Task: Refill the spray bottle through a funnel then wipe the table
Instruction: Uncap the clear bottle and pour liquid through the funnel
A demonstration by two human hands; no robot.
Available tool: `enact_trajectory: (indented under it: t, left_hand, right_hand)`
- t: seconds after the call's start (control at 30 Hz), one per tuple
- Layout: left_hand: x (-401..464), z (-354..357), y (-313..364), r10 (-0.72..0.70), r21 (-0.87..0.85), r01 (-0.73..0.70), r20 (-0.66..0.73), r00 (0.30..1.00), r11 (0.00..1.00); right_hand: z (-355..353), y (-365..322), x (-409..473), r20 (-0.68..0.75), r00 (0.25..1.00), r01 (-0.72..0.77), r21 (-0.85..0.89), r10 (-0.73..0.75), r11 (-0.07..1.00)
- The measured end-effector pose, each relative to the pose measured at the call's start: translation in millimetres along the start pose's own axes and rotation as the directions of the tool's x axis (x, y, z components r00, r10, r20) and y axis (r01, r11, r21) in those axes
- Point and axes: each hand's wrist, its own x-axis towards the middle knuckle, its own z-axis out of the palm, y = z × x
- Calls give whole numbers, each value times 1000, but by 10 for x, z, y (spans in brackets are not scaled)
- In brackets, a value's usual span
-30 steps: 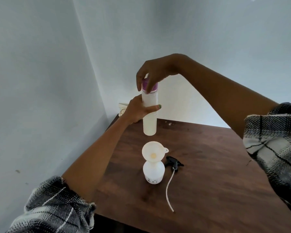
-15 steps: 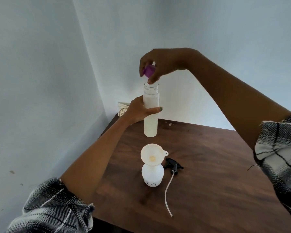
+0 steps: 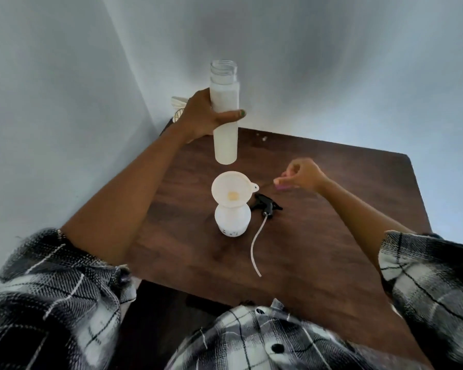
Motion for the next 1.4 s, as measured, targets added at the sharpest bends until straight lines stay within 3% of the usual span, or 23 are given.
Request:
enact_trajectory:
  t: [0.2,0.37,0.43,0.53,0.6,0.7,0.77,0.87,1.0,1.1,1.2,1.33,1.4]
  left_hand:
    - [4,60,-108,-11,16,10,22,1000,1000]
    - [6,75,-140,-30,15,30,34,999,999]
    - [1,74,-128,-35,11,34,36,999,999]
    - [-3,63,-115,-37,2,37,35,999,999]
    - [4,78,-117,-39,8,39,23,999,999]
    - [63,90,-69,-25,49,26,-8,1000,998]
    - [97,109,-7,-23,72,25,-33,999,997]
    - [134,152,96,-19,45,21,-42,999,999]
    - [133,186,241,-44,-11,43,-102,994,999]
    - [146,206,257,-55,-80,45,-131,990,996]
    - [157,243,140,-67,-68,57,-148,987,996]
    - [141,222,-5,-32,31,34,-55,998,999]
    - [39,170,-57,-48,-13,48,4,999,999]
  right_hand:
    - [580,706,-332,132,969,-173,-252,211,952]
    - [676,730,-427,184,962,-122,-378,204,918]
    - [657,675,-406,134,975,-106,-410,175,906]
    - [567,476,-336,-194,981,-76,-243,29,967]
    - [463,229,-245,-306,951,20,-81,-44,997]
    - [272,-321,-41,-199,971,163,161,-130,973]
    - [185,-697,55,-86,973,229,223,-215,948]
    - [164,-1153,148,-49,928,368,280,-369,887]
    - [204,-1518,328,-275,859,499,267,-431,825]
    - [272,-1637,413,-379,850,483,286,-365,828]
    - [313,-1644,346,-407,841,489,290,-357,822]
    - [302,-1450,330,-397,834,479,180,-383,859]
    - [283,-1356,306,-400,825,483,130,-400,866]
